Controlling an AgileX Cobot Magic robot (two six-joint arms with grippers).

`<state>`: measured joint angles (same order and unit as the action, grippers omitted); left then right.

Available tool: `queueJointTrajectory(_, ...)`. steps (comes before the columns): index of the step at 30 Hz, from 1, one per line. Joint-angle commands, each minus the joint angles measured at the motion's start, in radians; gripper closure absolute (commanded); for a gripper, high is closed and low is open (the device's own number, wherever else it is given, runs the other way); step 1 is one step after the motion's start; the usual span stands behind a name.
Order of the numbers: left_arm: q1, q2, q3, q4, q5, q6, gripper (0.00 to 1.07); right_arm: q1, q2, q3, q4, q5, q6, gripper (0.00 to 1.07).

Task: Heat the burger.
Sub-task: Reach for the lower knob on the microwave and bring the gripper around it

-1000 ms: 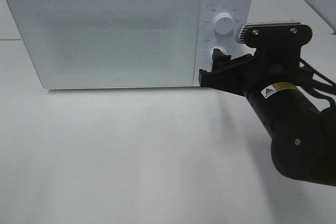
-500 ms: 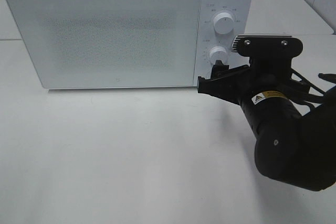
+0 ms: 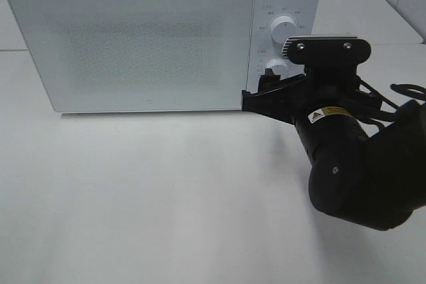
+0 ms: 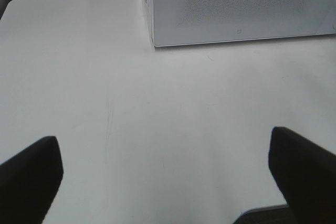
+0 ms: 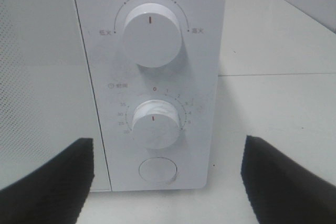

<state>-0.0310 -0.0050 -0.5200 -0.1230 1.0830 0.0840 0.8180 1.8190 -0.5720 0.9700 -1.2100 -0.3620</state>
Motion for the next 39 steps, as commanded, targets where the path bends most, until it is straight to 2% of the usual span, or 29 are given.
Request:
queueJointTrajectory(1, 0.004, -0.024, 0.004, -0.007, -0.013, 0.001, 0.06, 0.0, 0.049, -0.047, -0.013, -0.193, -0.043, 0.32)
queueJointTrajectory(19, 0.004, -0.02, 0.004, -0.007, -0.013, 0.001, 0.06, -0.058, 0.149, -0.165, -0.06, -0.191, -0.045, 0.32)
queueJointTrajectory(21, 0.004, -0.017, 0.004, -0.007, -0.013, 0.001, 0.06, -0.077, 0.188, -0.208, -0.065, -0.19, -0.053, 0.32)
queueJointTrajectory(39, 0.004, -0.017, 0.004, -0.007, -0.013, 0.001, 0.06, -0.117, 0.243, -0.268, -0.064, -0.185, -0.041, 0.32)
